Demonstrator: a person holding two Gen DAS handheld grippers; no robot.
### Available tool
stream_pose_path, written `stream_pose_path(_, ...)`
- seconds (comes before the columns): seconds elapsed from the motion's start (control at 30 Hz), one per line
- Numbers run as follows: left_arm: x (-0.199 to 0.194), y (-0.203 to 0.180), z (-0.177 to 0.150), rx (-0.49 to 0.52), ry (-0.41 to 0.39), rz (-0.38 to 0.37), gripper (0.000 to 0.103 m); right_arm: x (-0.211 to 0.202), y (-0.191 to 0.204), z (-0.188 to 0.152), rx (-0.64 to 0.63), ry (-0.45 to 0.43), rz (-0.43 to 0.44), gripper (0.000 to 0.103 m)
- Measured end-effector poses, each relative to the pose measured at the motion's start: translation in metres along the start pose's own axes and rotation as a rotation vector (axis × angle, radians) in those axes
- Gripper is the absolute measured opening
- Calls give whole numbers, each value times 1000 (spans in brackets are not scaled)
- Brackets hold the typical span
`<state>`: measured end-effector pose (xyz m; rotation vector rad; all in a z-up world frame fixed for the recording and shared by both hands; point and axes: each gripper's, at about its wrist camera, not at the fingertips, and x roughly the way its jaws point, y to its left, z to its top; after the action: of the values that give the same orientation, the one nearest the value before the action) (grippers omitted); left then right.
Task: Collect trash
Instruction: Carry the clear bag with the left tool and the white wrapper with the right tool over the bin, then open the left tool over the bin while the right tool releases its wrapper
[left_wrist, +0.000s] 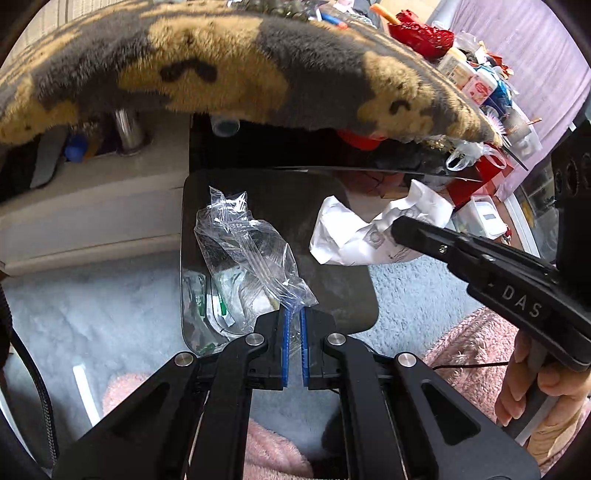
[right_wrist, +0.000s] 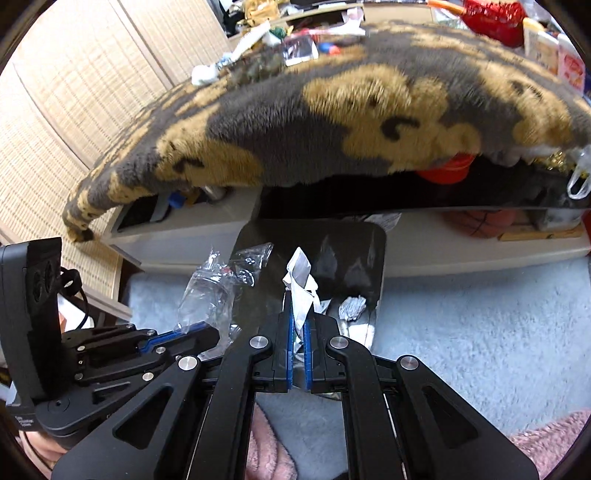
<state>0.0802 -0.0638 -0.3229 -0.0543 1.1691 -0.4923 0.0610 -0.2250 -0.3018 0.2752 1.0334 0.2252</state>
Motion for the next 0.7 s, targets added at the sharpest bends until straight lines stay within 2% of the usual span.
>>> stream_pose_path(0.07, 4, 3, 2, -7, 6, -4, 4, 7, -1, 3, 11, 9, 9, 9)
stream_pose_path(0.23, 11, 11, 8, -32, 18, -20, 7, 16, -2, 16, 32, 7, 12, 9)
stream_pose_path(0.3, 10, 15, 9, -39, 13, -21, 18, 18, -3, 20, 34, 9, 7, 10)
stream_pose_path(0.37, 7, 18, 10, -46, 5, -14, 24, 20, -3, 24, 36, 13, 5, 12)
stream_pose_path(0.4, 6, 18, 11, -48, 1, -11, 25, 19, -4, 25, 38, 10, 5, 17)
stream_pose_path(0.47, 3, 19, 12, -53, -5, -6, 28, 16, -6, 26, 44, -1, 6, 51)
stream_pose_path(0.53, -2, 20, 12, -53, -13, 0, 32, 11, -7, 27, 51, -18, -2, 54)
stream_pose_path(0.6, -10, 20, 12, -52, -28, 11, 43, 6, -11, 28, 61, -21, -13, 65)
stream_pose_path(0.63, -13, 20, 12, -52, -35, 15, 47, 2, -12, 29, 67, -31, -22, 78)
stream_pose_path(0.67, -18, 19, 11, -52, -45, 21, 56, -1, -13, 29, 69, -40, -28, 89)
stream_pose_path(0.7, -23, 19, 11, -50, -56, 27, 66, -7, -14, 30, 67, -53, -40, 94)
